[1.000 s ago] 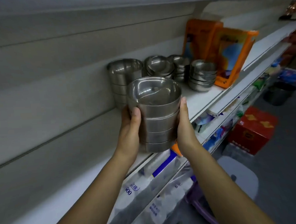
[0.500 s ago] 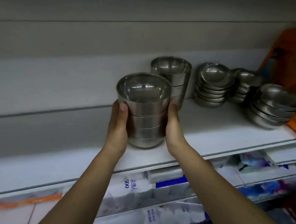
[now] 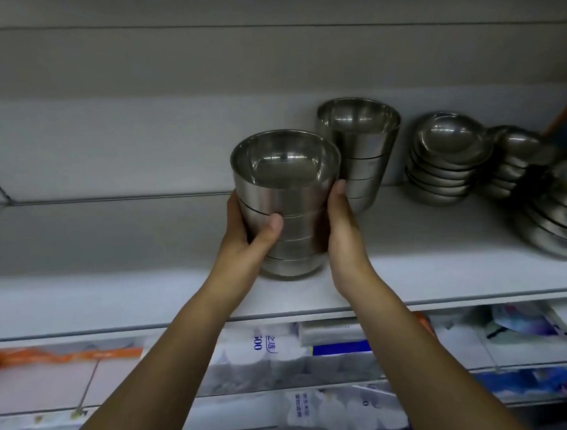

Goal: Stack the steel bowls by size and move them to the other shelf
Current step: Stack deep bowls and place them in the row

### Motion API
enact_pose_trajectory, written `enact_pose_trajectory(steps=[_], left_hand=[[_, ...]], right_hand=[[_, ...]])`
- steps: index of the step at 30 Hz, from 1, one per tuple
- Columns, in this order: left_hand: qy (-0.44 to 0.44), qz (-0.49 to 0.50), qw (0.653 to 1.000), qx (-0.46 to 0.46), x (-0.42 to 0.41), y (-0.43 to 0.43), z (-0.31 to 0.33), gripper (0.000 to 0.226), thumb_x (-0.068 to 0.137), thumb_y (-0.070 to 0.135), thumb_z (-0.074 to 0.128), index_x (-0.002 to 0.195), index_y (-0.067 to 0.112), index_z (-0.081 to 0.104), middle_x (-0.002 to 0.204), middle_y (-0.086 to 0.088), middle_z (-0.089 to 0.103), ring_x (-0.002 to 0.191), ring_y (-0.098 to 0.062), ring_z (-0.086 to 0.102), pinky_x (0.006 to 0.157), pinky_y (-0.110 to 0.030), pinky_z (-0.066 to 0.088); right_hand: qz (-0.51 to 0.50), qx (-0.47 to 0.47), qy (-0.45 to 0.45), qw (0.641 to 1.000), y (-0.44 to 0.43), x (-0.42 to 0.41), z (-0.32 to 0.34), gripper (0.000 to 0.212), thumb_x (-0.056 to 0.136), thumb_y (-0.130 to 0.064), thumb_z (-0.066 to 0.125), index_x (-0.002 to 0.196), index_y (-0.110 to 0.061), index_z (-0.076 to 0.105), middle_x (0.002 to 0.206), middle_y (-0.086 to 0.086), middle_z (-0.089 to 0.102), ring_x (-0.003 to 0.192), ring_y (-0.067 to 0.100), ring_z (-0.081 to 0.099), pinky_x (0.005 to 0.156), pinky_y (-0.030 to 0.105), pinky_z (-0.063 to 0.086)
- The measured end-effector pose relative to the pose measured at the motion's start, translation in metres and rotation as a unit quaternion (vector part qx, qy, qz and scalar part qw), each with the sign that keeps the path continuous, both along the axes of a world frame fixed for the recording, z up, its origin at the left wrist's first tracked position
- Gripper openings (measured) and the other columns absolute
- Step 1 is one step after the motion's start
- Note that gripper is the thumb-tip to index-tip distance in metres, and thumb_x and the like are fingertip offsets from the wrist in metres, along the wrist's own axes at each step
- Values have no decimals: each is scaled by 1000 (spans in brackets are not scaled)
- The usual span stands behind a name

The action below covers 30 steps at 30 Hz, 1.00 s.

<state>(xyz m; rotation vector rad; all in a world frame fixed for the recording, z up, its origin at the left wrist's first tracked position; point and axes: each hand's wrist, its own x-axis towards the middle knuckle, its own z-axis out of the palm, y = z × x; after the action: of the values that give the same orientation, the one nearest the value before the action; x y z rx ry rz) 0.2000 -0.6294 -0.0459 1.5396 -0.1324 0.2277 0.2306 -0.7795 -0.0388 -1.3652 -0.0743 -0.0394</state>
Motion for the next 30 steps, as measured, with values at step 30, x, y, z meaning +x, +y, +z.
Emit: enact_pose_trajectory(steps=[30], left_hand=[[16, 42, 999, -7, 89, 51, 10, 75, 80, 54, 75, 145, 31, 44, 144, -1, 60, 133, -13, 58, 110, -36, 50]], right_hand=[[-6, -187, -123, 975, 41, 73, 6, 59, 106, -50, 46, 160, -34, 32, 158, -19, 43, 142, -7, 38, 110, 3, 28]])
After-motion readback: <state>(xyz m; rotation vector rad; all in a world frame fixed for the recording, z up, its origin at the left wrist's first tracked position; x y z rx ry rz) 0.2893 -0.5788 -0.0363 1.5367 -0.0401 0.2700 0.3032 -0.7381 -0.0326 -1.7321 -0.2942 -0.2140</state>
